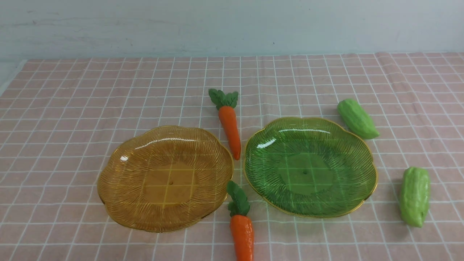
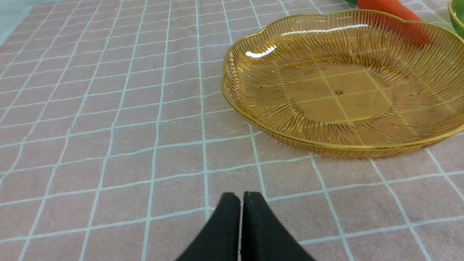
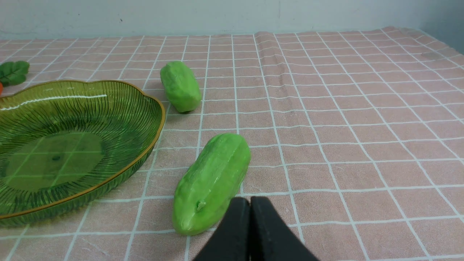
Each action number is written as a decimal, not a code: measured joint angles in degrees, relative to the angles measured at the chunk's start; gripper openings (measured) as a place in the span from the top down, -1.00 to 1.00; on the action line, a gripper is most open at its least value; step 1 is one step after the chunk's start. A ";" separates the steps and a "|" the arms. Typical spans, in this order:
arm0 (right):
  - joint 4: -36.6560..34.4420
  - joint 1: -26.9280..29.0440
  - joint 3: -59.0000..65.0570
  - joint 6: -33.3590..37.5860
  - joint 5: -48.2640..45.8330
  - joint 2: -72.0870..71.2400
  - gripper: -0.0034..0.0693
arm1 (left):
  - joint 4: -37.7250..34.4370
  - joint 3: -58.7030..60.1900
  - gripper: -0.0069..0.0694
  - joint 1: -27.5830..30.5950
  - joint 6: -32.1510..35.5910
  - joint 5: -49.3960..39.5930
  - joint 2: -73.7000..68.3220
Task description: Put different types of vegetables on the plate.
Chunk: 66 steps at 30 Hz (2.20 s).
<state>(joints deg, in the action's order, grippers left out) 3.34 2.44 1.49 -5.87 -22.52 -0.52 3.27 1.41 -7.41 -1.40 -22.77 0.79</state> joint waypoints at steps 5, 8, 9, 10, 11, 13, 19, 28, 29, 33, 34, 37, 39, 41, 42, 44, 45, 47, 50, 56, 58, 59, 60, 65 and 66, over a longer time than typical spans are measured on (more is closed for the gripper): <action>0.00 0.00 0.00 0.00 0.00 0.00 0.95 | 0.00 0.00 0.83 0.00 0.00 0.00 0.00; 0.00 0.00 0.00 0.00 0.00 0.00 0.95 | 0.00 0.00 0.83 0.00 0.00 0.00 0.00; 0.00 0.00 0.00 0.00 0.00 0.00 0.95 | 0.00 0.00 0.83 0.00 0.00 0.00 0.00; 0.00 0.00 0.00 0.00 0.00 0.00 0.95 | 0.00 0.00 0.83 0.00 0.00 0.00 0.00; 0.00 0.00 0.00 0.00 0.00 0.00 0.95 | 0.00 0.00 0.83 0.00 0.00 0.00 0.00; 0.00 0.00 0.00 0.00 0.00 0.00 0.95 | 0.14 0.00 0.83 0.00 0.00 0.00 0.00; 0.00 0.00 0.00 0.00 0.00 0.00 0.95 | 0.68 0.20 0.83 0.00 -1.22 2.19 0.00; 0.00 0.00 0.00 0.00 0.00 0.00 0.95 | -6.82 0.19 0.83 0.00 -9.01 12.29 0.00; 0.00 0.00 0.00 0.00 0.00 0.00 0.95 | -7.29 0.19 0.83 0.00 -9.85 13.53 0.00; -0.27 0.00 0.00 0.00 0.00 0.00 0.95 | -8.67 0.19 0.83 0.00 -12.58 18.74 0.00; -0.36 0.00 0.00 0.00 0.00 0.00 0.95 | -8.79 0.19 0.83 0.00 -12.80 19.43 0.00; -4.40 0.00 0.18 -1.04 2.38 0.00 0.95 | -10.01 0.30 0.83 0.00 -16.13 26.06 0.00; -9.73 0.00 0.29 -2.85 8.57 0.00 0.95 | -10.16 0.14 0.83 0.00 -19.73 34.33 0.00; -13.71 0.00 0.29 -4.55 12.77 0.00 0.95 | -9.74 -0.88 0.83 0.00 -21.73 36.93 0.00; -16.76 0.00 0.29 -5.70 14.58 0.00 0.95 | -9.00 -3.01 0.83 0.00 -23.09 37.94 0.00; -21.09 0.00 0.29 -7.27 16.90 0.00 0.95 | -6.09 -10.00 0.83 0.00 -26.35 35.44 0.00; -23.58 0.00 0.29 -7.87 17.51 0.00 0.95 | -5.08 -12.87 0.83 0.00 -27.00 32.89 -0.09; -24.93 0.00 0.29 -8.14 17.94 0.00 0.95 | -3.73 -17.40 0.83 0.00 -28.28 27.80 -0.81; -27.81 0.00 0.29 -8.20 18.36 0.00 0.95 | 0.24 -32.38 0.83 0.00 -28.57 3.56 -8.31; -28.55 0.00 0.36 -8.36 19.71 0.00 0.95 | 2.22 -45.29 0.83 0.00 -15.44 -38.91 -29.62; -28.75 0.00 0.36 -8.61 20.94 0.00 0.95 | 2.37 -45.52 0.83 0.00 -12.46 -44.59 -34.63; -29.14 0.00 -0.23 -9.05 19.79 0.00 0.95 | 2.06 -45.38 0.83 0.00 -11.71 -45.86 -36.88; -29.34 0.00 -1.55 -9.26 17.40 0.00 0.95 | 1.55 -45.19 0.83 0.00 -11.11 -46.34 -39.40; -27.44 0.00 -17.26 -4.40 -0.02 5.98 0.95 | -7.63 -44.97 0.83 -0.68 -8.49 -38.99 -51.27; -26.62 0.00 -21.39 -1.65 -4.99 9.57 0.95 | -10.03 -44.97 0.83 -1.61 -7.48 -37.43 -53.32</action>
<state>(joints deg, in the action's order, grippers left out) -23.28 2.44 -19.90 -7.52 -27.51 9.04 -6.76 -43.57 -9.02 -8.87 -60.21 -52.53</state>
